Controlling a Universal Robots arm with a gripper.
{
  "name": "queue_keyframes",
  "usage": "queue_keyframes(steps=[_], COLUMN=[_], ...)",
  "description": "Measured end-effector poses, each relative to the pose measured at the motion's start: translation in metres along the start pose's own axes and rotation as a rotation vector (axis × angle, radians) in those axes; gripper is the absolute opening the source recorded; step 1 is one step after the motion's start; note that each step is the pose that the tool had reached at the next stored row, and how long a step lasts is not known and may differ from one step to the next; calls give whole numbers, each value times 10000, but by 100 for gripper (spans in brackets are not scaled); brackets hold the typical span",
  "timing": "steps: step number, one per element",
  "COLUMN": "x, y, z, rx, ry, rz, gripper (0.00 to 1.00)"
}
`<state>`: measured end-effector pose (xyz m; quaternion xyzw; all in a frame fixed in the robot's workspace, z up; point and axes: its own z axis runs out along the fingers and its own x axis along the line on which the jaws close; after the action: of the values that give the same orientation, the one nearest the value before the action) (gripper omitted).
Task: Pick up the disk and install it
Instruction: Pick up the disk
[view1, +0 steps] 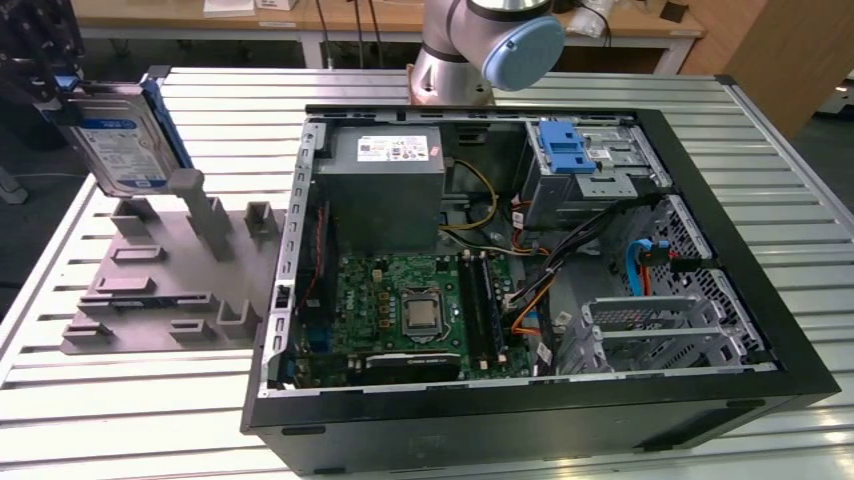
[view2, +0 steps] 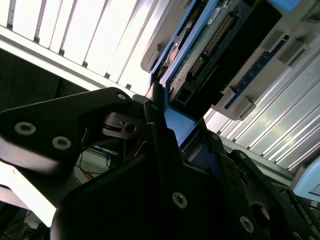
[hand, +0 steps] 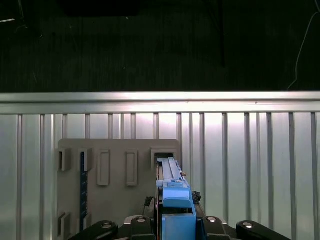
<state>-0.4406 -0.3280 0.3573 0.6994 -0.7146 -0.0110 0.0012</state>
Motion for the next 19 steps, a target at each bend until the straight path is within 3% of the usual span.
queue_keyframes(steps=[19], x=[-1], y=[1], z=[-44], rx=[0], ry=[0], rz=[0], gripper=[36])
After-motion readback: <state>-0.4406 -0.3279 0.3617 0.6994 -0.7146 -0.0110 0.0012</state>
